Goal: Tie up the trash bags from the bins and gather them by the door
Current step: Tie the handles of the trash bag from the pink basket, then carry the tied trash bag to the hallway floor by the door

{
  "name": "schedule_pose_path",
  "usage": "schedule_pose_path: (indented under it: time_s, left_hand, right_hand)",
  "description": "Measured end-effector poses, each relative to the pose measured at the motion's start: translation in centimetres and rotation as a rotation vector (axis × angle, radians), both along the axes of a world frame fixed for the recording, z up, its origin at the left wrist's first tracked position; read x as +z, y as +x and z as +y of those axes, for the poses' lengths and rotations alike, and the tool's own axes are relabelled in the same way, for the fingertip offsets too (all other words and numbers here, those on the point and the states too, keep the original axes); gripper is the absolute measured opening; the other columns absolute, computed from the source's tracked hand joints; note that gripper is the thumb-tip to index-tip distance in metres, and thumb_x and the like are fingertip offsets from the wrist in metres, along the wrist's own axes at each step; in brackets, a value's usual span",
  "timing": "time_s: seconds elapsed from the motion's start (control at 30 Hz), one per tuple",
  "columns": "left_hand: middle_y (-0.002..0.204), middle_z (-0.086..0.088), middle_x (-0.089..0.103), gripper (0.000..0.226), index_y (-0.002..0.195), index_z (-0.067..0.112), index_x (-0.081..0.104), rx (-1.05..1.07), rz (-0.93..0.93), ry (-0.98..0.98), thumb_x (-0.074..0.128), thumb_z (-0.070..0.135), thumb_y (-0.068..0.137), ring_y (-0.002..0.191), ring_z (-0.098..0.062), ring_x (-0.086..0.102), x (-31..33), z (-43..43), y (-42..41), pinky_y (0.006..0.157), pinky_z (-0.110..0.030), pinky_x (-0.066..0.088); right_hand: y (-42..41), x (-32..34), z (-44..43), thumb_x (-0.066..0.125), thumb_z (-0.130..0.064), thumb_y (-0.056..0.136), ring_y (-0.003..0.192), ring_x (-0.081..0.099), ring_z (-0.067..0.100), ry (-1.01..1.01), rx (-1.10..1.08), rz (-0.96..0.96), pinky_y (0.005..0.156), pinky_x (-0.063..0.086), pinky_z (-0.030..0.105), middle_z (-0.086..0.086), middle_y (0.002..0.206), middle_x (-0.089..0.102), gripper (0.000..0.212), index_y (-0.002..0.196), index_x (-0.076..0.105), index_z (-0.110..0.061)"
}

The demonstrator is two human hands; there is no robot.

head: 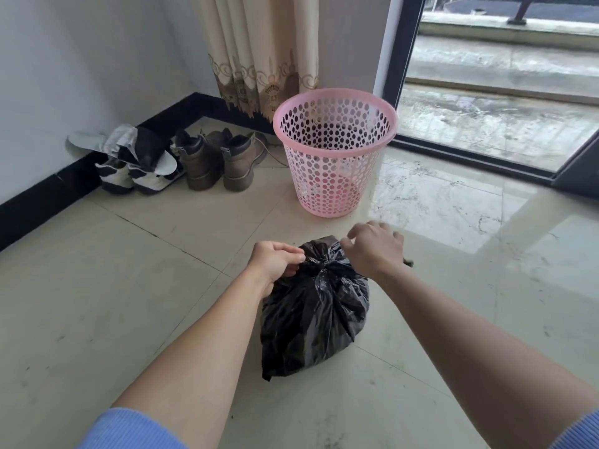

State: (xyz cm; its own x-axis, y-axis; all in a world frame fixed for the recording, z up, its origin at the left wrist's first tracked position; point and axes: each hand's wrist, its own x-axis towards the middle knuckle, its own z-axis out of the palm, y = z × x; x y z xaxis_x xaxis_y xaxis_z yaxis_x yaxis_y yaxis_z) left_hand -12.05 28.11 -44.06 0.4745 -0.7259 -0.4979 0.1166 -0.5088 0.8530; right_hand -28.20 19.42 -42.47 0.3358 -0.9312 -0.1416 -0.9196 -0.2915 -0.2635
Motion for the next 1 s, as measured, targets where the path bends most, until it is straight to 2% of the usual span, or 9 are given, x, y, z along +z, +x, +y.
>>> schedule_pose_path:
  time_s: [0.07, 0.13, 0.17, 0.23, 0.37, 0.6, 0.8, 0.9, 1.0]
  left_hand:
    - [0.074, -0.008, 0.068, 0.01, 0.077, 0.007, 0.069, 0.024, 0.034, 0.001, 0.072, -0.003, 0.078, 0.064, -0.018, 0.062, -0.1, -0.2, 0.6, 0.057, -0.024, 0.052]
    - [0.074, -0.009, 0.067, 0.008, 0.084, 0.007, 0.067, 0.047, 0.066, 0.008, 0.069, 0.0, 0.082, 0.061, -0.018, 0.062, -0.4, -0.2, 1.2, 0.054, -0.023, 0.052]
    - [0.074, -0.009, 0.067, 0.006, 0.088, 0.007, 0.066, 0.066, 0.068, 0.016, 0.066, 0.002, 0.084, 0.06, -0.017, 0.061, -0.6, -0.1, 1.5, 0.053, -0.023, 0.052]
    - [0.073, -0.01, 0.067, 0.005, 0.091, 0.007, 0.064, 0.149, 0.035, 0.043, 0.062, 0.004, 0.087, 0.057, -0.017, 0.06, -1.4, 0.0, 2.4, 0.051, -0.023, 0.05]
    - [0.069, -0.01, 0.062, 0.007, 0.083, 0.008, 0.06, 0.334, -0.025, 0.116, 0.055, 0.004, 0.087, 0.053, -0.018, 0.056, -3.6, 1.0, 3.7, 0.046, -0.023, 0.046]
    - [0.066, -0.01, 0.063, 0.014, 0.077, 0.013, 0.057, 0.27, -0.028, 0.474, 0.052, 0.008, 0.089, 0.052, -0.018, 0.055, -2.8, 9.5, 0.2, 0.043, -0.022, 0.041]
    - [0.066, -0.011, 0.063, 0.015, 0.074, 0.013, 0.058, 0.105, 0.042, 0.647, 0.053, 0.008, 0.088, 0.053, -0.021, 0.054, 7.7, 15.0, -4.7, 0.048, -0.025, 0.041]
    - [0.065, -0.01, 0.062, 0.015, 0.074, 0.012, 0.057, 0.005, 0.044, 0.691, 0.051, 0.008, 0.087, 0.054, -0.022, 0.054, 14.1, 15.8, -6.5, 0.049, -0.026, 0.041]
    - [0.064, -0.009, 0.06, 0.013, 0.076, 0.012, 0.058, -0.097, 0.02, 0.706, 0.051, 0.008, 0.086, 0.053, -0.021, 0.052, 21.0, 15.4, -8.8, 0.049, -0.025, 0.039]
  right_hand:
    - [0.9, 0.1, 0.3, 0.043, -0.055, 0.096, 0.079, 0.057, 0.025, 0.133, 0.119, 0.019, 0.091, 0.045, 0.042, 0.004, 0.074, 0.056, 0.048, 0.073, 0.056, -0.015]
    - [0.9, -0.9, 0.5, 0.049, -0.056, 0.095, 0.055, 0.05, 0.019, 0.375, 0.19, -0.05, 0.058, 0.041, 0.029, 0.0, 0.054, 0.044, 0.057, 0.058, 0.04, -0.014]
    - [0.7, -1.6, 0.6, 0.051, -0.054, 0.095, 0.049, 0.05, 0.017, 0.474, 0.218, -0.08, 0.051, 0.036, 0.028, -0.001, 0.048, 0.044, 0.058, 0.056, 0.039, -0.013]
    - [0.5, -2.9, 0.5, 0.054, -0.051, 0.095, 0.04, 0.051, 0.016, 0.597, 0.221, -0.139, 0.051, 0.04, 0.026, -0.002, 0.044, 0.048, 0.057, 0.055, 0.04, -0.011]
    - [0.5, -4.5, 0.7, 0.055, -0.049, 0.095, 0.042, 0.024, 0.018, 0.529, 0.182, -0.225, 0.053, 0.025, 0.03, 0.0, 0.049, 0.025, 0.059, 0.056, 0.025, -0.017]
    - [-5.1, -2.4, 7.5, 0.052, -0.059, 0.09, 0.048, 0.047, 0.022, 0.611, -0.02, -0.15, 0.051, 0.037, 0.029, 0.003, 0.051, 0.05, 0.055, 0.061, 0.045, -0.013]
    - [-8.7, 7.2, 10.4, 0.06, -0.049, 0.091, 0.047, 0.05, 0.016, 0.742, -0.173, -0.08, 0.046, 0.034, 0.025, 0.002, 0.051, 0.056, 0.049, 0.065, 0.059, -0.007]
    - [-11.2, 12.9, 10.8, 0.061, -0.049, 0.091, 0.044, 0.043, 0.018, 0.774, -0.265, 0.024, 0.044, 0.03, 0.026, 0.002, 0.049, 0.048, 0.053, 0.06, 0.046, -0.009]
    - [-15.3, 19.4, 11.4, 0.062, -0.05, 0.089, 0.048, 0.048, 0.022, 0.834, -0.329, 0.113, 0.049, 0.035, 0.027, 0.007, 0.058, 0.056, 0.053, 0.06, 0.044, -0.01]
